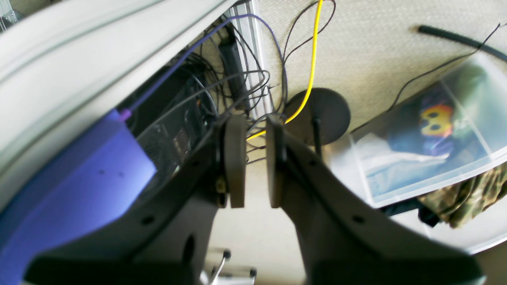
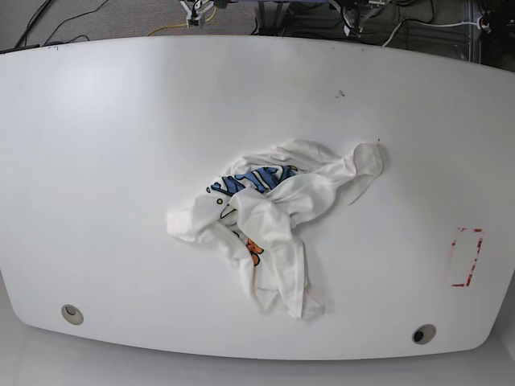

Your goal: Layout the t-shirt on the table in an organized manner, then fold the t-shirt properly

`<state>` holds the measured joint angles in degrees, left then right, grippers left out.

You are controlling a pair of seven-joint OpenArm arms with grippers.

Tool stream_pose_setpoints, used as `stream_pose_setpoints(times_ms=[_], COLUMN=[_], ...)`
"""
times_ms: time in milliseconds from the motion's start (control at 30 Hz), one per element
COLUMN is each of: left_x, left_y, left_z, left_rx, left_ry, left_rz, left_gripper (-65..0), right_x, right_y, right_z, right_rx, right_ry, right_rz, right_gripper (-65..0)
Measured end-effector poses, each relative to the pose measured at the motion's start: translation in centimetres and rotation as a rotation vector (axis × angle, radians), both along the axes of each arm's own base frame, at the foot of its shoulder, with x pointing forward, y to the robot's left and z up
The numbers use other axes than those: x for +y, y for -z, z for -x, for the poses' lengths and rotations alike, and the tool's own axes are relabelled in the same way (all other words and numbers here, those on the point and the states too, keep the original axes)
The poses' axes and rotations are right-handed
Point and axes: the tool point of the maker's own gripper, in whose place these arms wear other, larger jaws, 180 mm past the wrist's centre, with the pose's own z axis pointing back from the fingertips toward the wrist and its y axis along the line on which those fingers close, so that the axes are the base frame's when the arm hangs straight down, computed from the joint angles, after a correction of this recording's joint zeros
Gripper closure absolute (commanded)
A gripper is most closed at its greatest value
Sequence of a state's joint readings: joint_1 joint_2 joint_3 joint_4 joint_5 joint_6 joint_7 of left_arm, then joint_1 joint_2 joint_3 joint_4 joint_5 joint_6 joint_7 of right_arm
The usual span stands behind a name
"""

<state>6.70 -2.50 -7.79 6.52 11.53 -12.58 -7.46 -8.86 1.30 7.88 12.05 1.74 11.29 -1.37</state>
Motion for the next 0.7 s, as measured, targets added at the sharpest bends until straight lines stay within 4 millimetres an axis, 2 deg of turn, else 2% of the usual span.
stream_pose_setpoints(times_ms=[233,533,700], left_x=[0.5,1.3,1.7], left_y=[-0.4,-1.7,-2.6], left_z=[0.4,0.2,0.5], left_rx=[-0.057,-0.169,-0.203], left_ry=[0.0,0.014,0.011], left_rz=[-0.013,-0.034,-0.046], left_gripper=[-20.4,-20.4,-20.4], right_x=[-1.1,-1.8,-2.1], right_y=[-0.5,-1.8,-2.5], right_z=[0.6,-0.2,0.4], right_rx=[-0.046,-0.138,-0.158], right_ry=[-0.008,-0.015,-0.02], right_rz=[0.041,0.061,0.069], right_gripper=[-7.9,-7.8,-7.8])
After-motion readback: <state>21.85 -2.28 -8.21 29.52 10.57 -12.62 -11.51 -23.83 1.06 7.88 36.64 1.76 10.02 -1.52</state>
